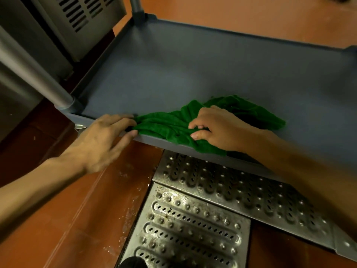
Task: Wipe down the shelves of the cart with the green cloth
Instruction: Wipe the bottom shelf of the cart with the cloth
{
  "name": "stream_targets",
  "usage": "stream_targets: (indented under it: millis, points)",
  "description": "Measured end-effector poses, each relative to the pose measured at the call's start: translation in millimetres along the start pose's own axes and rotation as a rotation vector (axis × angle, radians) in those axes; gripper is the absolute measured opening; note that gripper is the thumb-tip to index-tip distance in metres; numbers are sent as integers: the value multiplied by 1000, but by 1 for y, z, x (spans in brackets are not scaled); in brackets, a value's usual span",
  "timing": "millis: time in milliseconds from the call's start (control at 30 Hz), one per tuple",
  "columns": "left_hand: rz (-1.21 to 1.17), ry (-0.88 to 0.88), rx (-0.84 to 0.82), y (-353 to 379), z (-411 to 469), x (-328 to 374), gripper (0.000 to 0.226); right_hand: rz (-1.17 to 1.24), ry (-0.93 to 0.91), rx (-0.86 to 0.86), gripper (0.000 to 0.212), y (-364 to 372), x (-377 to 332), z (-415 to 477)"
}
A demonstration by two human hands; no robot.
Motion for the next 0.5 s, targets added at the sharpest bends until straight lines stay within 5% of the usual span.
stream_targets:
  millis: [500]
  points:
    - [0,-45,-100,13,8,-2,61,-97,186,26,34,-20,48,-190]
Point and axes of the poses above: each hand's wrist, its own z-axis towards the middle knuckle, its own y-axis out of the palm, x = y × z, the point moved 4 cm from there along z, towards the middle knuckle, and after that the axes turned 14 degrees about -y, right-handed, at the moved point
